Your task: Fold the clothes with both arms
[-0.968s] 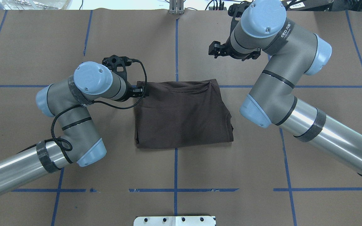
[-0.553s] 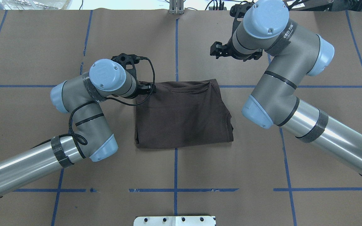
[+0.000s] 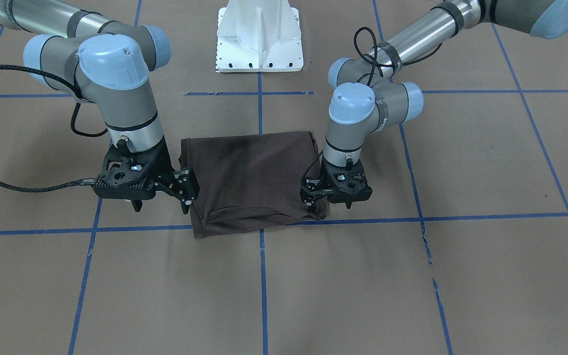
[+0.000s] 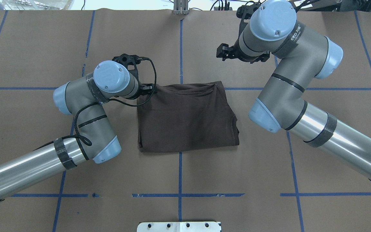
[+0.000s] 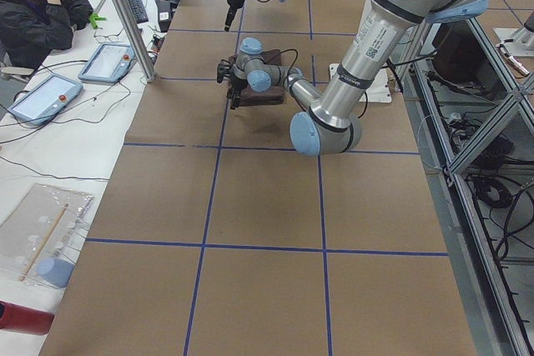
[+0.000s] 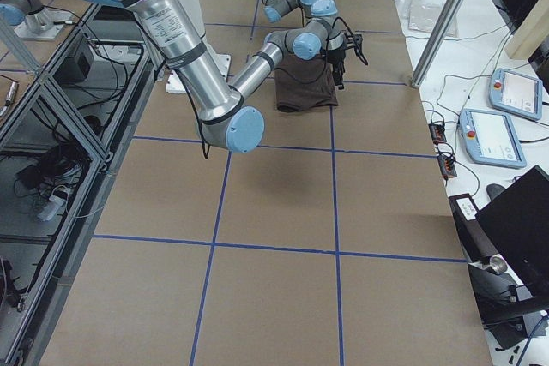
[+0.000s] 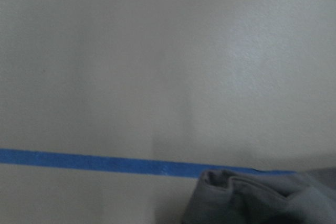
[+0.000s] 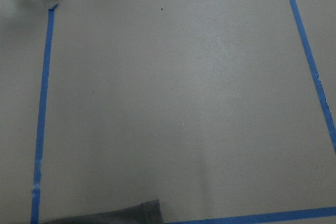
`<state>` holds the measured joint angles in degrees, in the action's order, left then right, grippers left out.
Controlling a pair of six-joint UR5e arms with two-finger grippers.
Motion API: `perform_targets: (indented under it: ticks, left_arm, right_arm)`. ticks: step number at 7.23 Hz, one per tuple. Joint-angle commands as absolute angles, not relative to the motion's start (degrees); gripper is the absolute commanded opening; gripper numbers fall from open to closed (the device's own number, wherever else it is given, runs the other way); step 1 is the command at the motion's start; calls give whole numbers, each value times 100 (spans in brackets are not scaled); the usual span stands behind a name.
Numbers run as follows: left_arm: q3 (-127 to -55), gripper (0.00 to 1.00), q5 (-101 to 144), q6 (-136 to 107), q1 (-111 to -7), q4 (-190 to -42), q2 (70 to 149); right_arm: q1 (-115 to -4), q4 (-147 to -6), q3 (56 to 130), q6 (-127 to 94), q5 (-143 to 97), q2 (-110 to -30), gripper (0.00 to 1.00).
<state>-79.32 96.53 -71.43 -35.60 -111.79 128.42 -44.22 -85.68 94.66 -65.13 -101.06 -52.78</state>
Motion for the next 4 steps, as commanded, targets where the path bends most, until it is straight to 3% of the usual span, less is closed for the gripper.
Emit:
perform_targets:
  ticks: [1, 4]
  left_arm:
    - [-7779, 100, 9598, -7119, -3604, -11188, 12797]
    - [-7883, 100, 9641, -6780, -3848, -11197, 12788]
  right_arm:
    - [-4386, -8561, 9475, -6521, -10090, -5309, 100]
    - [-4377, -8561, 9475, -6521, -10099, -5309, 100]
